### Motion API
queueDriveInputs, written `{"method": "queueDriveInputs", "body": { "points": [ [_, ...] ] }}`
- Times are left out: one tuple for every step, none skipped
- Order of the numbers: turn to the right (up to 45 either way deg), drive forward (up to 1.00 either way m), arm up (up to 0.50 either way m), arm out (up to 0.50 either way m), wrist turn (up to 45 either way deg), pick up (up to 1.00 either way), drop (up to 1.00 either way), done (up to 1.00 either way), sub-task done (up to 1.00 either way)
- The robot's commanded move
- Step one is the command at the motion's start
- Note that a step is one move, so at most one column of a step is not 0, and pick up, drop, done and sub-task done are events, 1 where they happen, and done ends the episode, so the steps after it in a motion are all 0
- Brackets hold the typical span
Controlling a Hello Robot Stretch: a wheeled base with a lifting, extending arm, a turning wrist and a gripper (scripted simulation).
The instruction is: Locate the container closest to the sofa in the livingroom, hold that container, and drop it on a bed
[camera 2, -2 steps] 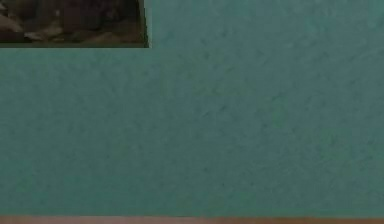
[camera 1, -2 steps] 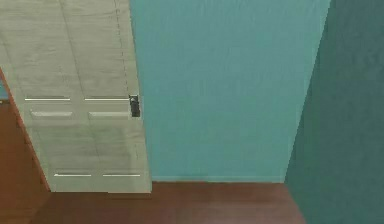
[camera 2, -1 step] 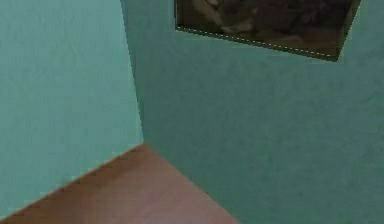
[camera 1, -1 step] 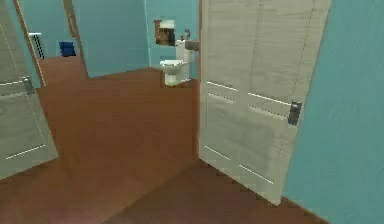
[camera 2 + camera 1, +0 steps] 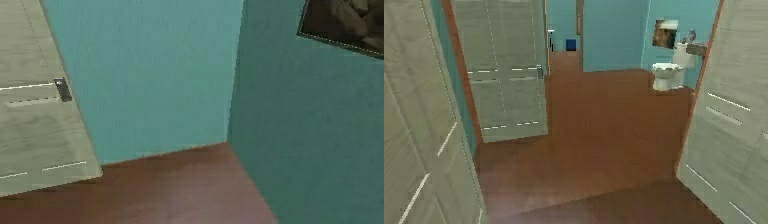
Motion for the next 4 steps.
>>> {"method": "queueDriveInputs", "body": {
  "points": [
    [0.0,1.00,0.00,0.00,0.0,0.00,0.00,0.00,0.00],
    [0.0,1.00,0.00,0.00,0.0,0.00,0.00,0.00,0.00],
    [-3.0,0.00,0.00,0.00,0.0,0.00,0.00,0.00,0.00],
    [0.0,0.30,0.00,0.00,0.0,0.00,0.00,0.00,0.00]
  ]
}}
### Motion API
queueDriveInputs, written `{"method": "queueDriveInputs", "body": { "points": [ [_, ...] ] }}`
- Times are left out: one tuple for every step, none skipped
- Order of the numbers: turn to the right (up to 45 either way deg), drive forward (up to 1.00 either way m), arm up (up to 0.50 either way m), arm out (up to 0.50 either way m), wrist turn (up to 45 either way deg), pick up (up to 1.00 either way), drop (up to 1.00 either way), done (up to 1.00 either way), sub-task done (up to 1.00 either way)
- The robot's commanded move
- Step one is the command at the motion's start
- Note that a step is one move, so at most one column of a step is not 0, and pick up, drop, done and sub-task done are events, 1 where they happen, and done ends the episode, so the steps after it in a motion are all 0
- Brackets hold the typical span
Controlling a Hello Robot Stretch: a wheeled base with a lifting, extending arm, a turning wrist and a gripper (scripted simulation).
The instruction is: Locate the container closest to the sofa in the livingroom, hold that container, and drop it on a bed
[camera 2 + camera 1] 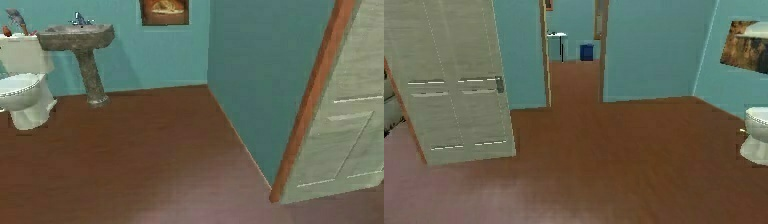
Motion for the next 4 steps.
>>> {"method": "queueDriveInputs", "body": {
  "points": [
    [0.0,1.00,0.00,0.00,0.0,0.00,0.00,0.00,0.00],
    [0.0,1.00,0.00,0.00,0.0,0.00,0.00,0.00,0.00],
    [0.0,1.00,0.00,0.00,0.0,0.00,0.00,0.00,0.00],
    [-3.0,0.00,0.00,0.00,0.0,0.00,0.00,0.00,0.00]
  ]
}}
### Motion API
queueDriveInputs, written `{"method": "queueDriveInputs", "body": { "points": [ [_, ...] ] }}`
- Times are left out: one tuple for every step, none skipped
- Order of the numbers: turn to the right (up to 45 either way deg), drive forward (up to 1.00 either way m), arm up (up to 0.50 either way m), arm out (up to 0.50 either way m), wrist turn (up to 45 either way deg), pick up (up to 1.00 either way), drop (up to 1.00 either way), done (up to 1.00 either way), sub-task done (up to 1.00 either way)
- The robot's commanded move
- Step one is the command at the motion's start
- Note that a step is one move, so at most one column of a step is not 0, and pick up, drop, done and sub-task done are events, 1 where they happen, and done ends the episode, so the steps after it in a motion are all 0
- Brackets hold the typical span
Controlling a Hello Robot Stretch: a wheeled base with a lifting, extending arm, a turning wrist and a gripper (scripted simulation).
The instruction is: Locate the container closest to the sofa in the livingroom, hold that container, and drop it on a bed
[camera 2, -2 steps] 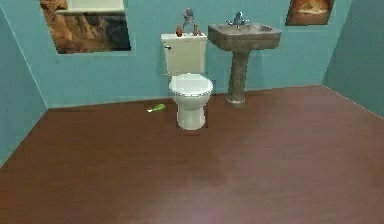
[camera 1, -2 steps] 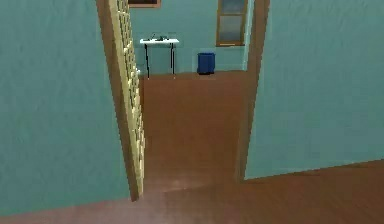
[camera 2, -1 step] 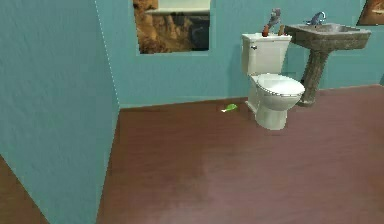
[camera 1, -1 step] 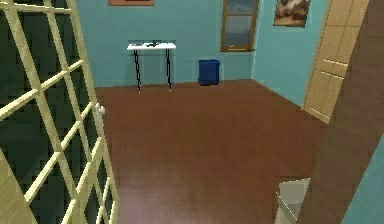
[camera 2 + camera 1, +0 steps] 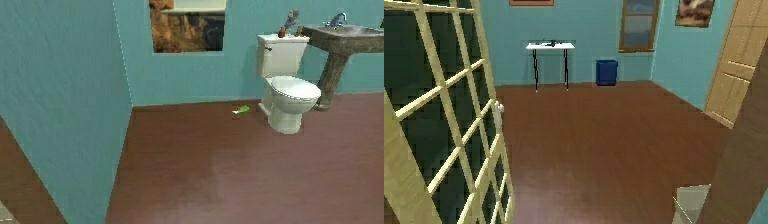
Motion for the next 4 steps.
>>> {"method": "queueDriveInputs", "body": {
  "points": [
    [0.0,0.30,0.00,0.00,0.0,0.00,0.00,0.00,0.00],
    [-6.0,0.00,0.00,0.00,0.0,0.00,0.00,0.00,0.00],
    [0.0,1.00,0.00,0.00,0.0,0.00,0.00,0.00,0.00],
    [0.0,0.10,0.00,0.00,0.0,0.00,0.00,0.00,0.00]
  ]
}}
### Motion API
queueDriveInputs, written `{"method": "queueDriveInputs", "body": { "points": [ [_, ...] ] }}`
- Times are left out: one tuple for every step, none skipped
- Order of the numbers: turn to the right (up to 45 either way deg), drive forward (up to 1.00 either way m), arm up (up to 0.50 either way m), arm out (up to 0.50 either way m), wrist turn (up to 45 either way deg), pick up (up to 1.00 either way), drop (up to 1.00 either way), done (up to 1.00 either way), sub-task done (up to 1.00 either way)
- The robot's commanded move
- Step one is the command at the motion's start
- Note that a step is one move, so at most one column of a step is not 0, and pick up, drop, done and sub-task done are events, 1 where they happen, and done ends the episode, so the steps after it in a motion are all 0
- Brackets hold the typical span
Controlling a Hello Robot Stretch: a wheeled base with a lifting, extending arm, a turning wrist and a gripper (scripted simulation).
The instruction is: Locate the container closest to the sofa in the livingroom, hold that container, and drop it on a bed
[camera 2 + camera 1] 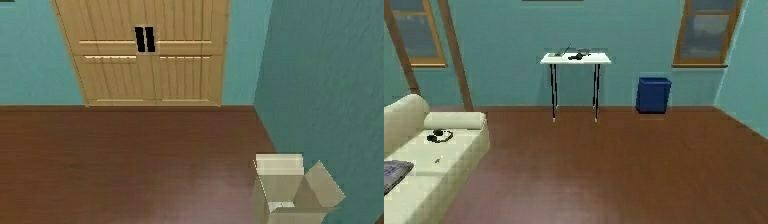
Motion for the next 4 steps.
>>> {"method": "queueDriveInputs", "body": {
  "points": [
    [45.0,0.00,0.00,0.00,0.0,0.00,0.00,0.00,0.00],
    [45.0,0.00,0.00,0.00,0.0,0.00,0.00,0.00,0.00],
    [0.0,0.15,0.00,0.00,0.0,0.00,0.00,0.00,0.00],
    [-45.0,0.00,0.00,0.00,0.0,0.00,0.00,0.00,0.00]
  ]
}}
